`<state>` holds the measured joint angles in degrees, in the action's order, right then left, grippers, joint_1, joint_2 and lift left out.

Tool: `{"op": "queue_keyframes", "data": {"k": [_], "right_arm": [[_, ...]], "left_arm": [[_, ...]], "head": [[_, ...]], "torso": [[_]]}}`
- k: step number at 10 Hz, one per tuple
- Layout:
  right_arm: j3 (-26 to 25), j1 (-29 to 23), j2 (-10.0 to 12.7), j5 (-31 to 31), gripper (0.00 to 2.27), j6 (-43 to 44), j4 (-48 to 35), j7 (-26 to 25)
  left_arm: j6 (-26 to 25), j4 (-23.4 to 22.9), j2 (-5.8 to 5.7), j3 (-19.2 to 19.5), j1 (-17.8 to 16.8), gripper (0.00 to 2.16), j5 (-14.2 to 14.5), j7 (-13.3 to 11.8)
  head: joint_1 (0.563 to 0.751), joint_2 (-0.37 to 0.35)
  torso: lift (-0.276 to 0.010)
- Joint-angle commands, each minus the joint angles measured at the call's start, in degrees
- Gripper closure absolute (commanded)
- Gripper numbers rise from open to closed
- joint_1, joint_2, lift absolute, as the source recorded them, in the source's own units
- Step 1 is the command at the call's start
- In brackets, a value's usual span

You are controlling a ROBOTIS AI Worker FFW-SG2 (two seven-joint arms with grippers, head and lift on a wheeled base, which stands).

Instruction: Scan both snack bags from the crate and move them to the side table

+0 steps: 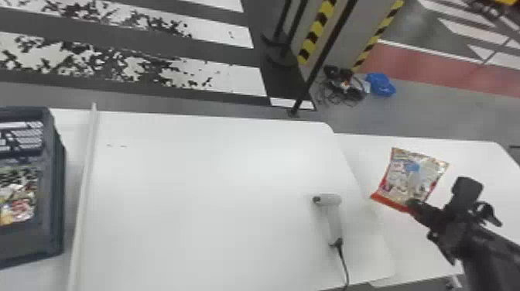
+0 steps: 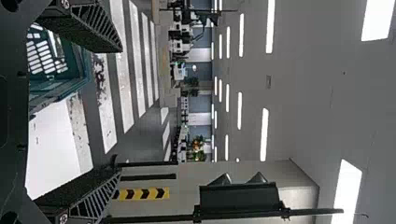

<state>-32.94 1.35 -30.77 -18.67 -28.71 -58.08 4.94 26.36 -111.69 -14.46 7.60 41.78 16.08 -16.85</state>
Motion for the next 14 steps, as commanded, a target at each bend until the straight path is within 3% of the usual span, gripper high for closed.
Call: {"op": "queue_keyframes", "data": {"k": [1, 2, 3, 4, 6, 9, 11, 14], "right_arm": [[2.36, 1.37, 0.01, 1.62, 2.11, 4.49, 4.55, -1.68], [3.67, 1.46, 0.01, 1.89, 1.82, 5.01, 4.9, -2.65], [4.29, 1.46, 0.36, 2.24, 1.04, 4.84, 4.9, -3.62], [4.29, 1.2, 0.45, 2.33, 0.13, 4.66, 4.9, -3.97], [3.85, -1.35, 0.54, 1.36, 0.04, 4.66, 3.14, -3.97], [-0.02, -11.28, 4.67, -4.18, 0.04, 0.27, -13.38, -2.56], [0.33, -17.52, 10.73, -3.83, 0.04, 0.44, -27.44, -1.07], [3.5, -24.38, 17.24, -4.79, 0.06, 0.8, -43.26, 0.25]], "left_arm": [[0.4, 0.07, -0.04, 0.05, 0.05, 0.07, 0.18, 0.15], [0.4, 0.07, -0.21, 0.05, 0.05, 0.07, 0.26, 0.24], [0.4, 0.07, -0.21, 0.14, 0.05, 0.07, 0.35, 0.24], [0.58, 0.16, -0.21, 0.14, 0.05, 0.07, 0.53, 0.24], [0.05, 0.07, -0.04, -0.04, -0.3, 0.07, 0.53, 0.24], [-1.53, -1.33, -0.21, 0.14, 0.05, 0.07, 1.23, 0.32], [-2.59, -2.39, -0.13, -0.04, 0.05, 0.07, 1.93, 0.24], [-5.4, -4.06, -0.04, -0.04, 0.49, 0.07, 3.08, 0.24]], "head": [[0.695, -0.35], [0.695, -0.35], [0.695, -0.35], [0.695, -0.35], [0.695, -0.35], [0.695, -0.35], [0.695, -0.35], [0.695, -0.35]], "torso": [[-0.029], [-0.029], [-0.029], [-0.029], [-0.029], [-0.029], [-0.029], [-0.029]]}}
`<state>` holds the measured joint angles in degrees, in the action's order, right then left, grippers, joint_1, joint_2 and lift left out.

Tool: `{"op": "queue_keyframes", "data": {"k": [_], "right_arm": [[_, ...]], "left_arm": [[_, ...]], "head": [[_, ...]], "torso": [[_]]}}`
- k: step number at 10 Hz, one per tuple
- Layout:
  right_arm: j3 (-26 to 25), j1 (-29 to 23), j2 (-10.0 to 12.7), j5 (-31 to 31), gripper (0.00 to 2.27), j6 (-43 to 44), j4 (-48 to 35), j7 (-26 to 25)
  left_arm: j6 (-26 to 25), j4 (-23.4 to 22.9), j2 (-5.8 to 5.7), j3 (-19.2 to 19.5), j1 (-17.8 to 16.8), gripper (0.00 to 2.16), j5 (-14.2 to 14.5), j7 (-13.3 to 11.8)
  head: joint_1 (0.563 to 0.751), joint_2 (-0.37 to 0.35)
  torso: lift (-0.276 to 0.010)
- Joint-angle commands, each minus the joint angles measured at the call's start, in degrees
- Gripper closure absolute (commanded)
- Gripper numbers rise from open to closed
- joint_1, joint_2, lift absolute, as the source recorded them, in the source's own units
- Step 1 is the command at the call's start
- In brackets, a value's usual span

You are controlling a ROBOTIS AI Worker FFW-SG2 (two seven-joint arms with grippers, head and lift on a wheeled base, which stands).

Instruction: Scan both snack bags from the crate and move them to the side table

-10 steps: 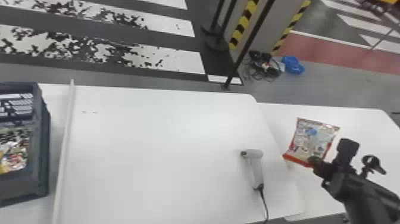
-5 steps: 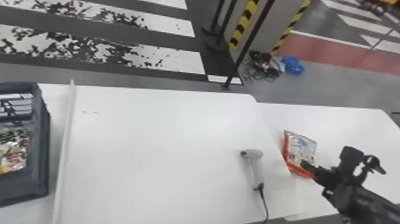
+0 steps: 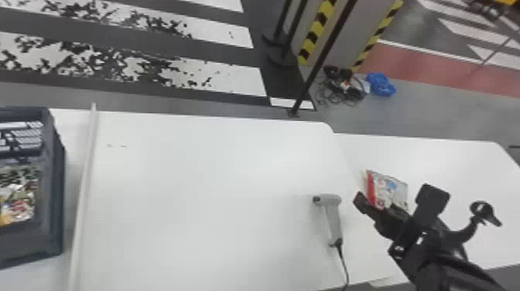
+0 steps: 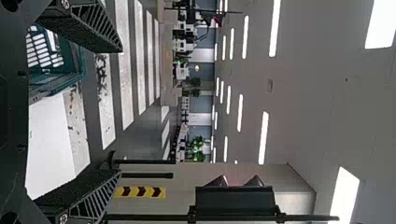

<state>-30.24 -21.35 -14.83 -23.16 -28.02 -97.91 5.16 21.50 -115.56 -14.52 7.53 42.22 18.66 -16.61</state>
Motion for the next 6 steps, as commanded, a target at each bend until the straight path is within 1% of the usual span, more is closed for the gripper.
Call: {"op": "queue_keyframes", "data": {"k": [1, 2, 3, 4, 5, 6], "right_arm": [[2.2, -4.14, 3.58, -1.45, 0.06, 0.82, -9.14, 1.87], [3.78, -6.6, 6.48, -1.98, 0.06, 3.28, -14.06, 5.91], [5.8, -8.36, 9.29, -1.98, 0.06, 3.45, -18.63, 7.41], [7.91, -9.15, 10.96, -2.24, 0.06, 2.93, -21.0, 9.34], [9.85, -9.76, 11.75, -2.16, 0.06, 3.1, -22.32, 10.92], [11.6, -10.64, 13.07, -1.54, 0.06, 3.1, -23.99, 11.28]], "left_arm": [[-0.72, -0.28, 0.01, 0.03, 0.23, 0.07, 0.5, 0.0], [-1.07, -0.28, 0.1, -0.06, 0.32, 0.07, 0.5, -0.26], [-1.95, -0.46, 0.1, -0.24, 0.32, 0.07, 0.41, -0.26], [-5.64, -1.51, 0.19, -0.24, 0.32, 0.07, -0.03, -0.26], [-14.43, -3.97, 0.54, 0.29, 0.32, 0.07, -0.29, 0.0], [-15.66, -4.94, 0.98, 0.29, 0.59, 0.07, -0.29, 0.26]], "head": [[0.695, -0.35], [0.695, -0.35], [0.695, -0.32], [0.695, -0.251], [0.695, -0.184], [0.695, -0.135]], "torso": [[-0.029], [-0.029], [-0.029], [-0.029], [-0.029], [-0.029]]}}
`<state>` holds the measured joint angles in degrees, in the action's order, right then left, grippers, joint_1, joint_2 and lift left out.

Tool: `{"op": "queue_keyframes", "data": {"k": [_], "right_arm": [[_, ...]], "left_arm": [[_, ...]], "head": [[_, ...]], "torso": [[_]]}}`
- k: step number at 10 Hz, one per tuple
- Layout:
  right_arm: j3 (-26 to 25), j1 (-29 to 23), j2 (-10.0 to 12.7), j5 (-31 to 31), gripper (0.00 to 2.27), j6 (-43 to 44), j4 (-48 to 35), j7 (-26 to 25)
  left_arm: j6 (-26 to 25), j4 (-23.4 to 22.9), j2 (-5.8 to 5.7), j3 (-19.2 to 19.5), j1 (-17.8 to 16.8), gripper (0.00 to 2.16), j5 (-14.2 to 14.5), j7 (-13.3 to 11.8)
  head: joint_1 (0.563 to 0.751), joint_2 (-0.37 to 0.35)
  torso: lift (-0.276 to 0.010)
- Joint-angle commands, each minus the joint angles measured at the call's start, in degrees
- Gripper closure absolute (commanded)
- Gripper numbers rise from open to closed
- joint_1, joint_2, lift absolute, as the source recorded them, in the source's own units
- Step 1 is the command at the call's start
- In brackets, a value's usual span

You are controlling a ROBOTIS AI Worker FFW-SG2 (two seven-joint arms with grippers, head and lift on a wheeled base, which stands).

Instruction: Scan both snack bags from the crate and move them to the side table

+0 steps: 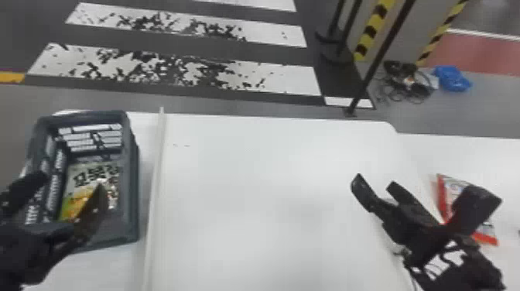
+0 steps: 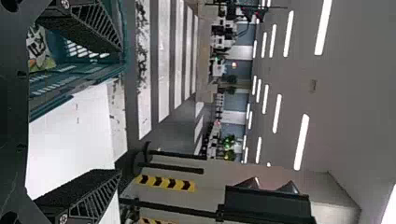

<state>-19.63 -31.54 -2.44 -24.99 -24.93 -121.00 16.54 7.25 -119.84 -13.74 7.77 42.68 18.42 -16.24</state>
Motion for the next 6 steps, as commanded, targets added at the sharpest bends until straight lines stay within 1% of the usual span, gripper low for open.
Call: {"op": "queue_keyframes", "data": {"k": [1, 2, 3, 4, 5, 6], "right_arm": [[3.29, -1.06, 1.91, 2.4, 0.06, 0.19, -2.48, 0.34], [7.33, -2.29, 2.49, 7.32, 0.06, 2.47, -4.15, 0.16], [11.11, -3.79, 2.49, 10.92, 0.06, 8.1, -4.68, -1.24], [13.83, -4.58, 2.49, 13.56, 0.06, 12.84, -4.15, -3.26], [17.26, -6.42, 2.49, 16.46, 0.06, 18.64, -4.15, -4.23], [19.63, -8.01, 2.49, 17.69, 0.06, 22.51, -3.98, -4.85]], "left_arm": [[-1.41, -1.36, 0.73, -0.21, 0.56, 0.07, 0.22, 1.13], [-1.41, -1.62, 1.26, -0.74, 0.82, 0.07, 0.31, 1.57], [-1.06, -1.8, 1.52, -1.44, 1.17, 0.07, 0.31, 2.97], [0.52, -1.8, 1.88, -1.79, 1.79, 0.07, 0.31, 3.5], [2.46, -1.8, 1.96, -2.06, 2.49, 0.07, 0.22, 4.2], [5.27, -1.8, 2.23, -2.06, 3.46, 0.07, 0.22, 4.64]], "head": [[0.695, -0.097], [0.695, -0.079], [0.695, -0.04], [0.695, -0.005], [0.695, 0.022], [0.695, 0.053]], "torso": [[-0.029], [-0.029], [-0.029], [-0.029], [-0.029], [-0.029]]}}
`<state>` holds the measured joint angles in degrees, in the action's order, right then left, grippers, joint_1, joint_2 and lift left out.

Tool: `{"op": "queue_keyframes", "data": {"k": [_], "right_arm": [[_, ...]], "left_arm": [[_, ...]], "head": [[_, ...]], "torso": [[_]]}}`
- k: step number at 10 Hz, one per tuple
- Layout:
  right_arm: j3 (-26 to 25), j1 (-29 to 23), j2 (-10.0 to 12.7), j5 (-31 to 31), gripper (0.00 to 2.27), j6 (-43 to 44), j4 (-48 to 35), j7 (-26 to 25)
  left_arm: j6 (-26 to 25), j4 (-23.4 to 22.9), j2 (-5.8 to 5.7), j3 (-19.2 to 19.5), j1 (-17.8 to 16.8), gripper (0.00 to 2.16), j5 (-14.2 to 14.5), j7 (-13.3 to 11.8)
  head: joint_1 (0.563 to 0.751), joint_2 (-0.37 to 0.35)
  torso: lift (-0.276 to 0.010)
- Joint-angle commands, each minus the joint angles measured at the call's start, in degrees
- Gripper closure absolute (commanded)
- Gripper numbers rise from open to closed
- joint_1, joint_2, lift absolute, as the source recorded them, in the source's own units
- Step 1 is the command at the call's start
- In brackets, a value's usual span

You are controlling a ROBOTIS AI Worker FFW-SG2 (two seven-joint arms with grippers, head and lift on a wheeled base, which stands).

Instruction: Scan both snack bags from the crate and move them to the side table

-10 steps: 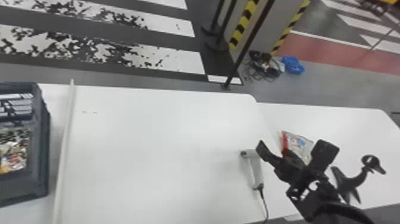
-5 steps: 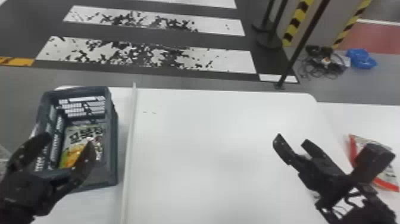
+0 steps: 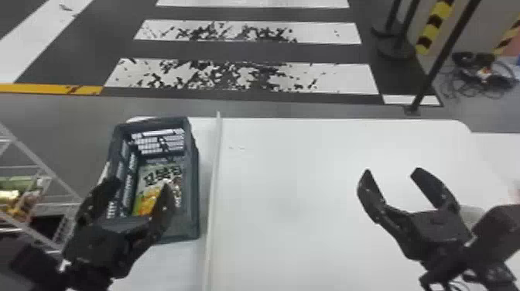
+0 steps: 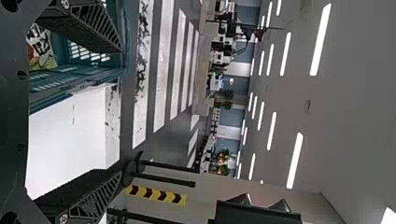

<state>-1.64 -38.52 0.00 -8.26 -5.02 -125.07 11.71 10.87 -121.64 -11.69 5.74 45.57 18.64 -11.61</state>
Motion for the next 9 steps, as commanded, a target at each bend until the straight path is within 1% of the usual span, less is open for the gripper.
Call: {"op": "queue_keyframes", "data": {"k": [1, 2, 3, 4, 5, 6, 8, 9], "right_arm": [[2.43, -2.17, 0.05, 1.23, 0.06, 6.46, 1.32, -0.81], [2.43, -2.87, 0.05, 1.14, 0.06, 9.27, 1.93, -0.9], [2.08, -3.05, 0.05, 0.88, 0.06, 10.33, 1.93, -2.13], [1.73, -3.14, 0.05, 0.35, 0.06, 10.33, 1.93, -2.31], [1.73, -3.31, 0.05, 0.53, 0.06, 11.03, 2.29, -2.39], [1.55, -3.58, 0.05, 0.7, 0.06, 12.09, 2.37, -2.48], [1.2, -3.93, 0.05, 0.35, 0.06, 12.09, 2.37, -2.48], [1.29, -4.02, 0.05, 0.18, 0.06, 11.91, 2.46, -2.48]], "left_arm": [[2.53, -0.09, 0.17, 0.06, 1.54, 0.07, 0.0, 0.8], [2.53, -0.53, 0.17, 0.68, 2.16, 0.07, 0.0, 1.68], [2.0, -1.67, 0.17, 1.91, 2.33, 0.07, 0.08, 3.17], [-1.69, -3.25, 0.26, 3.75, 1.81, 0.07, 0.96, 4.49], [-11.0, -4.66, 0.53, 6.04, -0.22, 0.09, 2.81, 4.84], [-17.33, -5.27, 0.96, 7.88, -2.41, 0.09, 4.39, 5.1], [-26.83, -5.19, 1.14, 10.43, -7.07, 0.09, 5.36, 5.46], [-31.57, -5.19, 1.14, 11.05, -9.53, 0.09, 5.71, 6.07]], "head": [[0.695, 0.074], [0.695, 0.103], [0.695, 0.121], [0.695, 0.131], [0.695, 0.137], [0.695, 0.159], [0.695, 0.182], [0.695, 0.191]], "torso": [[-0.029], [-0.029], [-0.029], [-0.029], [-0.029], [-0.029], [-0.029], [-0.029]]}}
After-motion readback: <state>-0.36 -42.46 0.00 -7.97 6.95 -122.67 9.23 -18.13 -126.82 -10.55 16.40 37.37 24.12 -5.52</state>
